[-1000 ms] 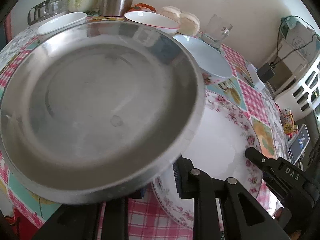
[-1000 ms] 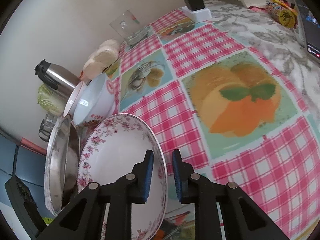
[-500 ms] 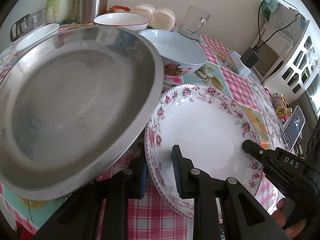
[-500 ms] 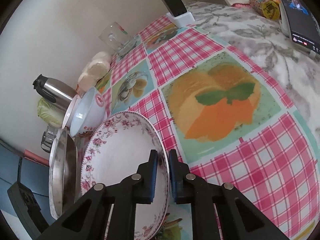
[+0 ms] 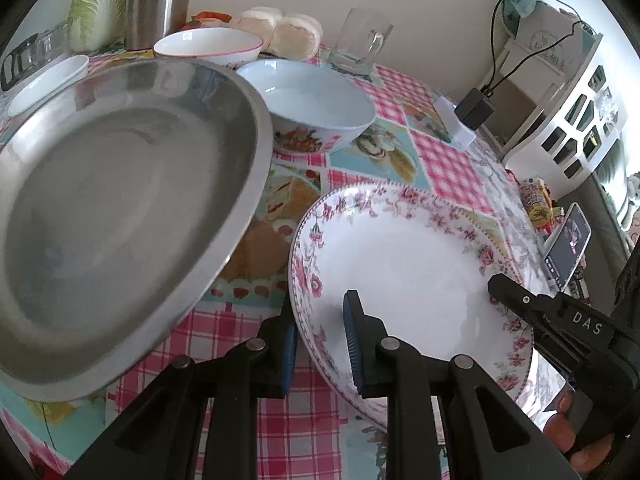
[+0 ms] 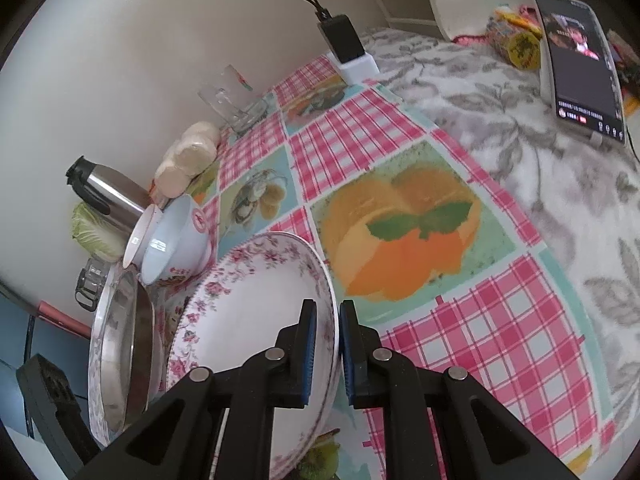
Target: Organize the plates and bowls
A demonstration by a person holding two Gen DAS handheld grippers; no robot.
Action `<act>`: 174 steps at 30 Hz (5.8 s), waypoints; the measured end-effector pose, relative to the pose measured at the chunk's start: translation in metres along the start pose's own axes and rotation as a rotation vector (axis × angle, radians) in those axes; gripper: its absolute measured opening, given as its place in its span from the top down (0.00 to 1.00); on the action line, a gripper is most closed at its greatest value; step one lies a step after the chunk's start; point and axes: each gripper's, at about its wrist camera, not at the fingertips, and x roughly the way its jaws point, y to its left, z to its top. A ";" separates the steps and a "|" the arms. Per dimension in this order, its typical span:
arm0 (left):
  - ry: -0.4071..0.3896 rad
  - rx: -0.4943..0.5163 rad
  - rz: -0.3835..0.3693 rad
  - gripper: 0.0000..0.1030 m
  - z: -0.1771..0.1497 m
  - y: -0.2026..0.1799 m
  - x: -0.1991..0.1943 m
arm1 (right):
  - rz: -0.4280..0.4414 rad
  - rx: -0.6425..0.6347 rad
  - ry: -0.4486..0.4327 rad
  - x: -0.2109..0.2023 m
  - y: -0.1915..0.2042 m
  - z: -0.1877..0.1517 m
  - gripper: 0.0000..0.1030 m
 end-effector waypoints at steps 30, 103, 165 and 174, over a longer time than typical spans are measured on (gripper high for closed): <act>-0.165 0.020 -0.121 0.78 0.027 0.005 -0.076 | 0.019 -0.124 -0.188 -0.070 0.063 0.009 0.88; -0.060 -0.328 -0.032 0.78 0.063 0.211 -0.060 | 0.002 -0.287 0.033 0.065 0.219 -0.053 0.88; -0.041 -0.308 0.165 0.75 0.070 0.211 -0.076 | -0.043 -0.354 0.083 0.070 0.226 -0.055 0.86; -0.111 -0.295 0.092 0.71 0.076 0.206 -0.104 | -0.007 -0.357 -0.005 0.041 0.231 -0.045 0.79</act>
